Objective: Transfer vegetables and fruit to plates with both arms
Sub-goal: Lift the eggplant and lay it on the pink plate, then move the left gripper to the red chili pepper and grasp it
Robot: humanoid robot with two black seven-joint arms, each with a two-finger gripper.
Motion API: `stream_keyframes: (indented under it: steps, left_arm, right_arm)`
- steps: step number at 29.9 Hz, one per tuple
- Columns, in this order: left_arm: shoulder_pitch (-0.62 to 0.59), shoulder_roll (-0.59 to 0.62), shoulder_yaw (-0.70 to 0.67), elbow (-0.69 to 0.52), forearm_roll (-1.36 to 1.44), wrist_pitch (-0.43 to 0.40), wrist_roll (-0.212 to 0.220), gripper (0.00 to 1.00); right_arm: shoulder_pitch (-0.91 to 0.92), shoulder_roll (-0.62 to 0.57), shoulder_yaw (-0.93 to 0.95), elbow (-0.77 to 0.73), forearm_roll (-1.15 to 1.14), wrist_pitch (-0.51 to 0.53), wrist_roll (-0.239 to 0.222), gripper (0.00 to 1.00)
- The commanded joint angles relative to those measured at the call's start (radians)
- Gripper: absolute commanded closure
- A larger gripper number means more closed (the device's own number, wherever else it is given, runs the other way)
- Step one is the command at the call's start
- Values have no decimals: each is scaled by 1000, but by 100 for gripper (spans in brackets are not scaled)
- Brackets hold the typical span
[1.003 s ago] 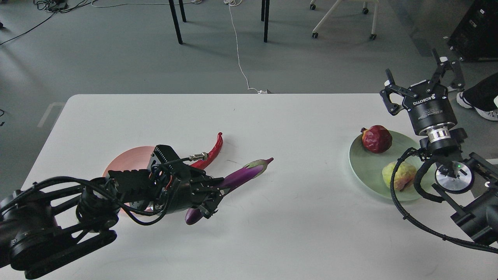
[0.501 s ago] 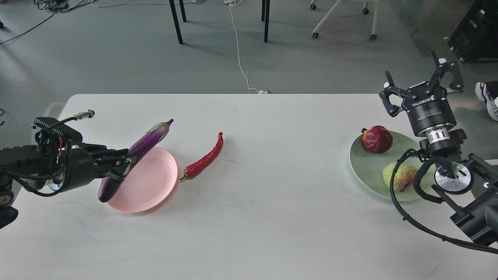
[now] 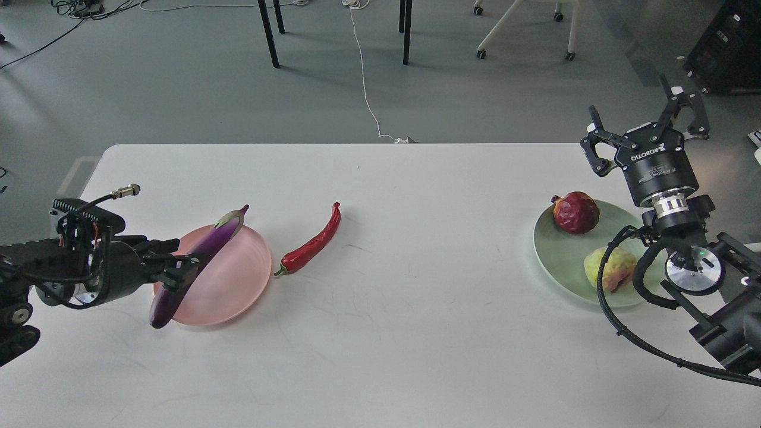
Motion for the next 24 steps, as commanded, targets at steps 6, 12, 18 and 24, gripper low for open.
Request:
stream_keyframes:
  steps: [6,12,18,24]
  left_arm:
    - [-136,-96,-3,-2,11,1,7,25]
    - [-233,-289,20,49,67,-7,113,25]
    - [-250,-433,95,156,185,0,113,27]
    - [-250,-487,161,178,191,0,119,30]
  right_arm:
    - [-5,1,3,1,0,0,0,1]
    - [-11,-8,6,2,0,0,0,1]
    - [-11,-17,9,-1,0,0,0,1]
    - [-16,-20,7,-2,0,0,0,1]
